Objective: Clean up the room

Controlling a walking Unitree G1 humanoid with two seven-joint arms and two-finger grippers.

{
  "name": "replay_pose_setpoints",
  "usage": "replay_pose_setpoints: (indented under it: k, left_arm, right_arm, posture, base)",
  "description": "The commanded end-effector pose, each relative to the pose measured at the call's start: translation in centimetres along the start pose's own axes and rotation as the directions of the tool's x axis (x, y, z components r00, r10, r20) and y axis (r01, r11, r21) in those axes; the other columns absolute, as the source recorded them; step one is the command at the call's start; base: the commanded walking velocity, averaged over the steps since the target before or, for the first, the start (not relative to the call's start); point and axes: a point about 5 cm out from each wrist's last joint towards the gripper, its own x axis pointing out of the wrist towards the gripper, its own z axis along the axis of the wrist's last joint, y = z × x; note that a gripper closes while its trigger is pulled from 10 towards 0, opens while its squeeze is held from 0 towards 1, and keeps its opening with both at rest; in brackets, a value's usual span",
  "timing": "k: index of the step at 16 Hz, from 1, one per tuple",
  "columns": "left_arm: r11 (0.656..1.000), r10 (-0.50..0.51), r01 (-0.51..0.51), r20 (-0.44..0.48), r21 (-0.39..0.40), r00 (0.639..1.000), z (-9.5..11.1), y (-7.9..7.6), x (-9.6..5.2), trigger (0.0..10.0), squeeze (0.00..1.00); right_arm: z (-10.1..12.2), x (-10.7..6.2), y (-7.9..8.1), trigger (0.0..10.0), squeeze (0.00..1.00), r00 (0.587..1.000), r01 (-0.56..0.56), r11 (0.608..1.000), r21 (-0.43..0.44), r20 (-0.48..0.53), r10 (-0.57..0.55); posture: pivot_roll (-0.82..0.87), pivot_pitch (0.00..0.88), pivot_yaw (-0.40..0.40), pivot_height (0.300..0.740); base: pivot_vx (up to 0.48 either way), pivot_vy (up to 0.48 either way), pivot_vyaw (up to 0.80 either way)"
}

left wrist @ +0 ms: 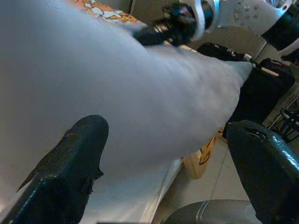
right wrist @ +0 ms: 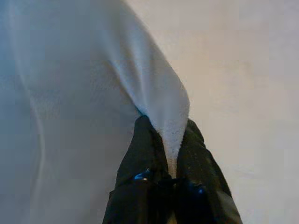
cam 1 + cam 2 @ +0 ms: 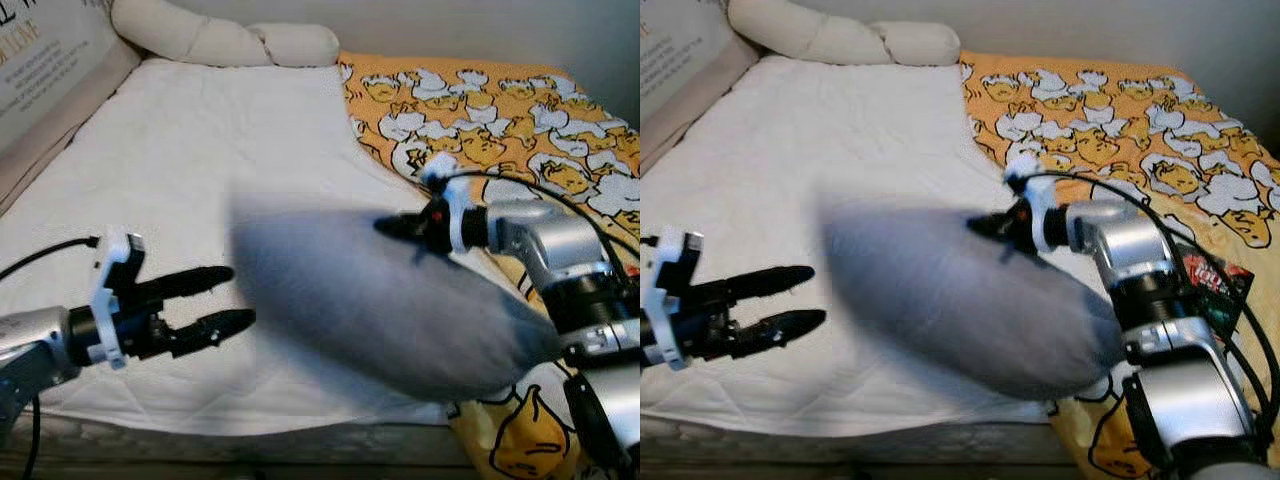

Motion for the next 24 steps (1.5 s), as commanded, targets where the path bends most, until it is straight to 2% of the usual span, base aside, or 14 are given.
replay_pose_setpoints:
  k: [1,3,4,7,11,14,15,17,19,20,21,22,23,24]
  left_arm:
    - [1.0,-0.006,0.006,-0.011,0.01,1.0,0.1,-0.3,0.3,10.0,0.0]
    - [1.0,0.015,-0.015,-0.006,0.011,1.0,0.0,-0.2,0.7,10.0,0.0]
    - [1.0,0.02,-0.02,-0.008,0.018,1.0,0.0,-0.1,1.0,10.0,0.0]
    - [0.999,0.033,-0.033,0.002,0.028,0.999,0.0,0.1,1.9,10.0,0.0]
    - [0.999,0.032,-0.032,0.012,0.025,0.999,0.0,0.2,2.9,10.0,0.0]
    - [0.999,0.029,-0.029,0.001,0.025,1.0,-0.2,0.6,4.1,10.0,0.0]
    - [0.998,0.045,-0.045,-0.018,0.046,0.999,-0.5,0.9,4.8,10.0,0.0]
    - [0.996,0.064,-0.062,-0.022,0.061,0.998,-0.7,1.3,5.6,10.0,0.0]
    - [0.994,0.093,-0.091,-0.031,0.064,0.995,-0.9,1.5,6.0,10.0,0.0]
    - [0.994,0.097,-0.095,-0.047,0.059,0.994,-1.2,1.4,6.1,10.0,0.0]
    - [0.994,0.107,-0.104,-0.066,0.041,0.992,-1.7,1.2,6.5,10.0,0.0]
    - [0.992,0.123,-0.12,-0.081,0.037,0.989,-2.2,1.2,6.8,10.0,0.0]
    - [0.975,0.221,-0.217,-0.117,0.048,0.968,-3.3,2.3,7.7,10.0,0.0]
    - [0.949,0.313,-0.304,-0.144,0.078,0.939,-4.1,3.3,8.4,10.0,0.0]
  right_arm:
    - [2.5,-1.0,-0.7,0.0,0.0,0.993,0.074,0.997,-0.032,0.093,-0.071]
    - [4.1,-1.9,-2.3,0.0,0.0,0.958,0.231,0.973,0.001,0.175,-0.228]
    - [4.6,-2.5,-3.2,0.0,0.0,0.928,0.319,0.947,0.015,0.198,-0.316]
    - [5.5,-3.1,-3.8,0.0,0.0,0.898,0.381,0.924,0.021,0.231,-0.375]
    - [5.8,-3.0,-4.3,0.0,0.0,0.896,0.399,0.917,-0.008,0.217,-0.388]
    - [4.2,0.0,-3.5,0.0,0.0,0.912,0.396,0.918,-0.028,0.122,-0.39]
    - [3.0,1.9,-2.7,0.0,0.0,0.905,0.42,0.907,-0.023,0.086,-0.417]
    - [0.9,4.5,-1.6,0.0,0.0,0.874,0.483,0.875,-0.017,0.056,-0.482]
    - [-1.5,7.6,0.8,0.0,0.0,0.86,0.508,0.86,0.037,0.033,-0.51]
    - [-2.4,9.3,2.8,0.0,0.0,0.896,0.441,0.895,0.059,0.014,-0.443]
    - [-3.2,10.7,4.8,8.2,0.0,0.938,0.345,0.935,0.078,-0.007,-0.346]
    - [-3.7,11.1,5.4,10.0,0.0,0.949,0.314,0.946,0.083,-0.018,-0.314]
    - [-3.9,11.1,5.3,10.0,0.0,0.954,0.299,0.949,0.097,-0.008,-0.3]
    - [-3.7,10.8,5.1,10.0,1.0,0.957,0.286,0.952,0.111,0.022,-0.29]
  posture:
    - [-0.03,0.0,-0.045,0.74]
    - [-0.03,0.0,-0.043,0.74]
    - [-0.04,0.0,-0.04,0.74]
    - [-0.04,0.0,-0.04,0.74]
    - [-0.04,0.0,-0.041,0.74]
    - [-0.05,0.0,-0.047,0.74]
    - [-0.05,0.0,-0.051,0.74]
    - [-0.04,0.0,-0.063,0.74]
    - [-0.03,0.0,-0.075,0.74]
    - [-0.02,0.0,-0.087,0.74]
    - [-0.01,0.0,-0.087,0.74]
    - [-0.02,0.0,-0.083,0.74]
    - [-0.02,0.0,-0.079,0.74]
    - [-0.03,0.0,-0.073,0.74]
  base:
    - [0.0,0.0,0.0]
    - [0.0,0.0,0.0]
    - [0.0,0.0,0.0]
    - [0.0,0.0,0.0]
    - [0.0,0.0,0.0]
    - [0.0,0.0,0.0]
    - [0.0,0.0,0.0]
    - [0.0,0.0,0.0]
    - [0.0,0.0,0.0]
    - [0.0,0.0,0.0]
    - [0.0,0.0,0.0]
    - [0.0,0.0,0.0]
    - [0.0,0.0,0.0]
    - [0.0,0.0,0.0]
